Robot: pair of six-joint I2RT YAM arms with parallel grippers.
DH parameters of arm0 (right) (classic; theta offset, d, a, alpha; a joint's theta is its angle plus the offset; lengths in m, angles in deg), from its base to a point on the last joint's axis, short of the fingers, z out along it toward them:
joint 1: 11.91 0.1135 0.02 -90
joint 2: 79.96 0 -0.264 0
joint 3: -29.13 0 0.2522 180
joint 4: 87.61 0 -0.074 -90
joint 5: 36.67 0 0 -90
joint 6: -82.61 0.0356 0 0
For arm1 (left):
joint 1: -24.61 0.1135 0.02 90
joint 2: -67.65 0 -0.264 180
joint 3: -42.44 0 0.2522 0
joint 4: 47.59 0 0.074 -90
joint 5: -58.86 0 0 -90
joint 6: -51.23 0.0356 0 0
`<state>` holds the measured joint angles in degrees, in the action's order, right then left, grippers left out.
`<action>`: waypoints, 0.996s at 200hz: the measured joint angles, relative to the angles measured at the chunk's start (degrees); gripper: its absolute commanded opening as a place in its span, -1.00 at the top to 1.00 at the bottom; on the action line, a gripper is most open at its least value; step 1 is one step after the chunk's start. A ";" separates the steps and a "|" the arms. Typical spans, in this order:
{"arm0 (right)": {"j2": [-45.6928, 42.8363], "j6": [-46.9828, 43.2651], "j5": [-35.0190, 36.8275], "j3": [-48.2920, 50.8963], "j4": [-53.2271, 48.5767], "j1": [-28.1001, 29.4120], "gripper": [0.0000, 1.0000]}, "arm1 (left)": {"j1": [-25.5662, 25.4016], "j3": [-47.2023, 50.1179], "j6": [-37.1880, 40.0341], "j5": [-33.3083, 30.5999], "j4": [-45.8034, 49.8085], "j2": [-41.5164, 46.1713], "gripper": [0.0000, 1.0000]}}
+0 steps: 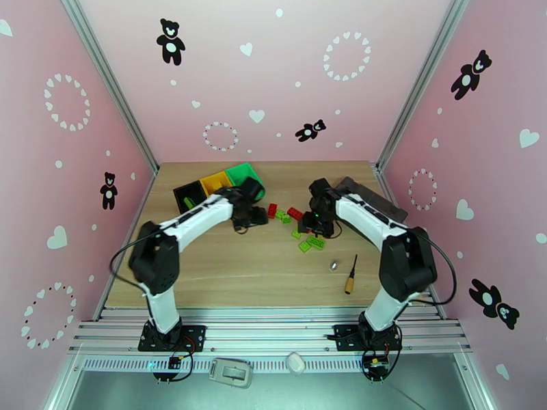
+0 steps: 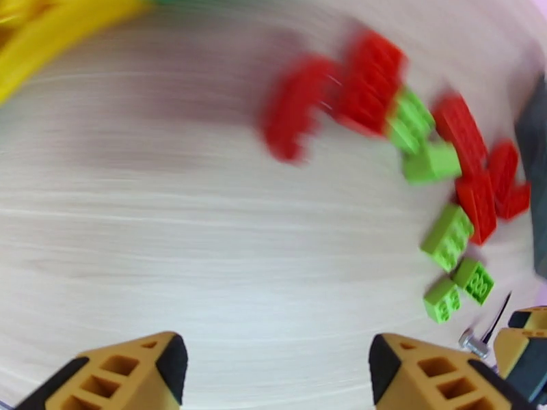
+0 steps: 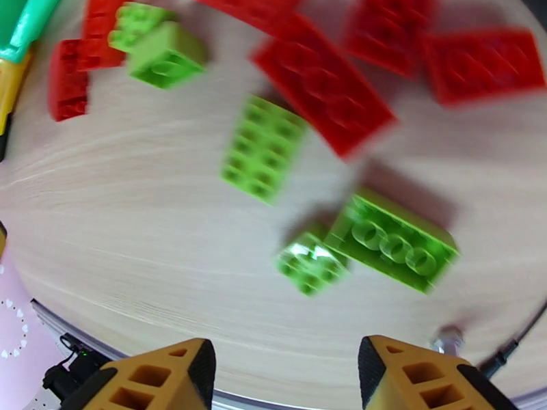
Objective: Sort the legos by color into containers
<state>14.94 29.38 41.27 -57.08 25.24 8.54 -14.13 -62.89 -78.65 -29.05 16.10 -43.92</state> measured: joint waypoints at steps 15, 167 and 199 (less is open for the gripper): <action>-3.19 0.66 0.48 3.13 0.11 -1.29 -0.11 | -3.34 -4.20 0.52 0.00 0.31 -4.24 -0.42; -24.39 2.19 -1.62 18.62 -3.93 -10.78 -0.02 | -15.04 -26.14 16.39 0.24 3.23 -24.33 -0.17; -24.79 2.19 -1.84 19.08 -4.70 -10.78 -0.02 | -15.61 -31.04 18.27 -0.37 4.46 -27.63 -0.15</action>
<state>-9.85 31.57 39.44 -37.99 20.54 -2.24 -29.74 -93.93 -60.38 -29.42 20.56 -71.55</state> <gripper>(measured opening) 0.511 0.580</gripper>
